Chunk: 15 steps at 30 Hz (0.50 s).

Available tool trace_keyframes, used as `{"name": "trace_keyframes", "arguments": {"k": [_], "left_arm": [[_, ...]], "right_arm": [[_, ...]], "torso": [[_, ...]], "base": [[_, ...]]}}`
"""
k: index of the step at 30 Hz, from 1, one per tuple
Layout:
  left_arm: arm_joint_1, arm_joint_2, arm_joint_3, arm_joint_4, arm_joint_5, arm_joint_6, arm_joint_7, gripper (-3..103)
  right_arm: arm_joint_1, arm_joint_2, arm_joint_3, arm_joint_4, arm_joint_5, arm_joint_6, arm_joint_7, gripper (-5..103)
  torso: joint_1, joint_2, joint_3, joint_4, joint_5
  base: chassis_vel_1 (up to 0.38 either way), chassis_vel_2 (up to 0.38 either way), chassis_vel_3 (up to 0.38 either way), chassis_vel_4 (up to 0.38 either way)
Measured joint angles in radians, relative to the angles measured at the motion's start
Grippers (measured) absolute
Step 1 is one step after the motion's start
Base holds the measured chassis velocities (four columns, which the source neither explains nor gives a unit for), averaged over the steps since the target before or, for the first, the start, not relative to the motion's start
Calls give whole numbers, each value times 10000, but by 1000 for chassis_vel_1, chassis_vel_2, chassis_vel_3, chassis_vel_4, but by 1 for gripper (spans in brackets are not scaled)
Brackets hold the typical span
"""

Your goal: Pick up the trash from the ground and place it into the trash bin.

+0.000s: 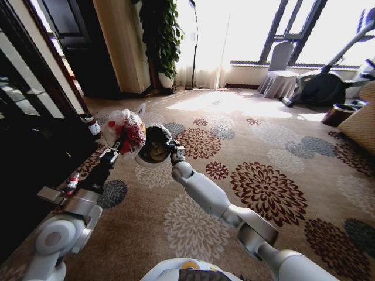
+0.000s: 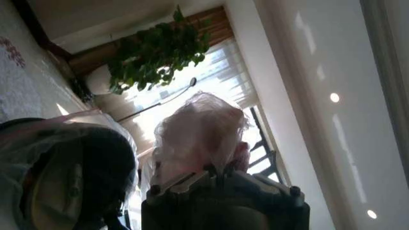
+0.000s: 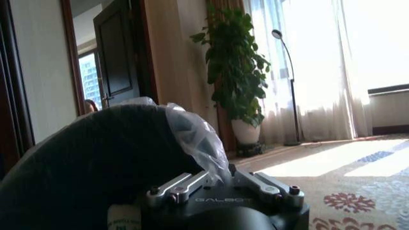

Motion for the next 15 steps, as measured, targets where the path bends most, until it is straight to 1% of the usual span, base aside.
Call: {"name": "trace_keyframes", "arguments": {"k": [4,5,6,7,10,11,12,15], "left_arm": [[-101,-86,-28,412,-325,4,-218,1],[-192,-83,-68,596,-561,-2,-329,1],[-369,-74,-87,885,-1040,-5,-566,1],[-471,-81,-82,1047,-1322,0,-742,1],[-596,-106,-41,1221,-1591,7,-903,1],[-826,-151,110,1529,-1966,52,-1150,1],[-953,-172,200,1667,-2147,126,-1289,1],[-1071,-201,292,1780,-2340,226,-1415,1]], "right_arm": [[-35,-102,-49,281,-64,6,0,0],[-86,-183,-74,448,-77,6,10,0],[-183,-304,-132,724,-58,6,41,0],[-250,-376,-184,889,-14,6,56,0],[-310,-432,-239,1044,35,7,64,0],[-416,-529,-363,1358,110,17,62,0],[-458,-549,-418,1478,121,70,50,0],[-489,-549,-474,1568,122,146,4,0]], "torso": [[0,0,0,2,3],[0,1,-1,3,3],[0,0,-1,3,3],[0,0,0,4,3],[0,0,0,4,3],[0,0,0,5,3],[0,0,0,4,6],[0,0,-1,4,4]], "base": [[0,0,0,0],[0,0,0,0],[0,0,0,0],[0,0,0,0],[0,0,0,0],[0,0,0,0],[0,0,0,0],[0,0,0,0]]}}
